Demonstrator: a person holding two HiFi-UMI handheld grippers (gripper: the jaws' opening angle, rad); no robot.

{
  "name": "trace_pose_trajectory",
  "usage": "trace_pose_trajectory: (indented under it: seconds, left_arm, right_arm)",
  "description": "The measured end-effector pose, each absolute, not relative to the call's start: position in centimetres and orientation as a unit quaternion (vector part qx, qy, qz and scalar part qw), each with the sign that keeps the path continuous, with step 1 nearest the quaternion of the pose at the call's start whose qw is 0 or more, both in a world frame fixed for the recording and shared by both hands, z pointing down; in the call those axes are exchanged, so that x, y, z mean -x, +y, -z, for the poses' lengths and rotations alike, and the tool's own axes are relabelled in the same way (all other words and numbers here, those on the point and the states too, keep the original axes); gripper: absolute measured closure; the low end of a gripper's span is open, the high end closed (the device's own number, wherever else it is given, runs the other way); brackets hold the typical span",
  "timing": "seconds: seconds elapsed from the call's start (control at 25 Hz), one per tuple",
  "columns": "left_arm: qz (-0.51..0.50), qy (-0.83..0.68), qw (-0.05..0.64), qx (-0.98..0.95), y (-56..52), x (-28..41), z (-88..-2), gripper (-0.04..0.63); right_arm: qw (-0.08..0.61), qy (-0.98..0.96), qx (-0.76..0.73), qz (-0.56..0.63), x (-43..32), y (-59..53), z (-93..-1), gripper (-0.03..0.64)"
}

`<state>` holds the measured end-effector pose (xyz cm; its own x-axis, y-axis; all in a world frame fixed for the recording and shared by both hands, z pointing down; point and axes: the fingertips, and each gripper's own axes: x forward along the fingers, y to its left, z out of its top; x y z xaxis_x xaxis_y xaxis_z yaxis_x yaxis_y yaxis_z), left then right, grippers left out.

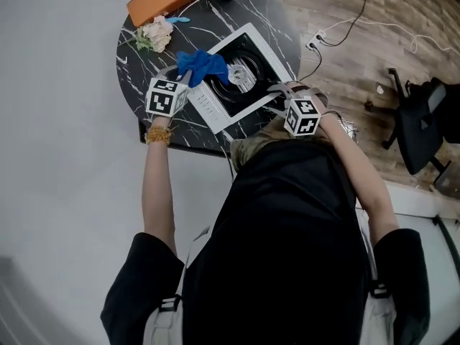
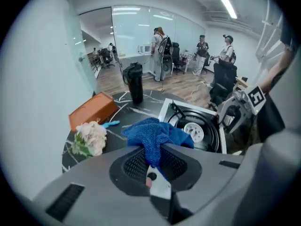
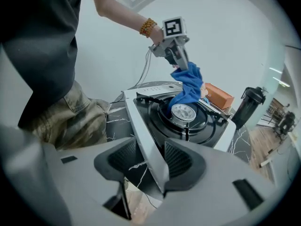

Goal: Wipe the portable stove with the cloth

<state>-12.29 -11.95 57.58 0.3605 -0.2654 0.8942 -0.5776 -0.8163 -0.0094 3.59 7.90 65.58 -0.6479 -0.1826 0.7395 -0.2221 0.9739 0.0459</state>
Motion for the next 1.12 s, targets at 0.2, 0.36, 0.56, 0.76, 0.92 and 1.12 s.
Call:
trace_pose_trajectory:
  seconds: [0.2, 0.36, 0.56, 0.76, 0.92, 1.12]
  left_arm:
    - [-0.552, -0.260, 0.190, -0.769, -6.0, 14.3, -60.9, 0.548]
    - [-0.590, -0.265, 0.140, -0.750, -7.0, 12.3, -64.0, 0.548]
    - [-0.571, -0.270, 0.161, -0.758, -7.6, 12.2, -64.2, 0.549]
    - [-0.591, -0.244, 0.159, -0.752, -7.4, 12.1, -64.0, 0.552]
    - [-0.593, -0.233, 0.158, -0.754, -6.3, 11.7, -63.9, 0.552]
    - [-0.587, -0.202, 0.168, -0.765, -3.0, 10.6, -64.1, 0.552]
  right_arm:
    - [0.404, -0.908, -0.104, -0.024, -4.0, 7.7, -65.4, 0.436]
    - [0.406, -0.907, -0.108, -0.023, -3.9, 7.6, -65.5, 0.436]
    - [0.406, -0.906, -0.114, -0.024, -3.8, 7.5, -65.7, 0.436]
    - [0.418, -0.901, -0.116, -0.018, -3.8, 7.6, -65.9, 0.436]
    - [0.427, -0.897, -0.112, -0.018, -3.8, 7.5, -66.1, 0.436]
    - [0.431, -0.896, -0.104, -0.018, -3.7, 7.6, -66.0, 0.436]
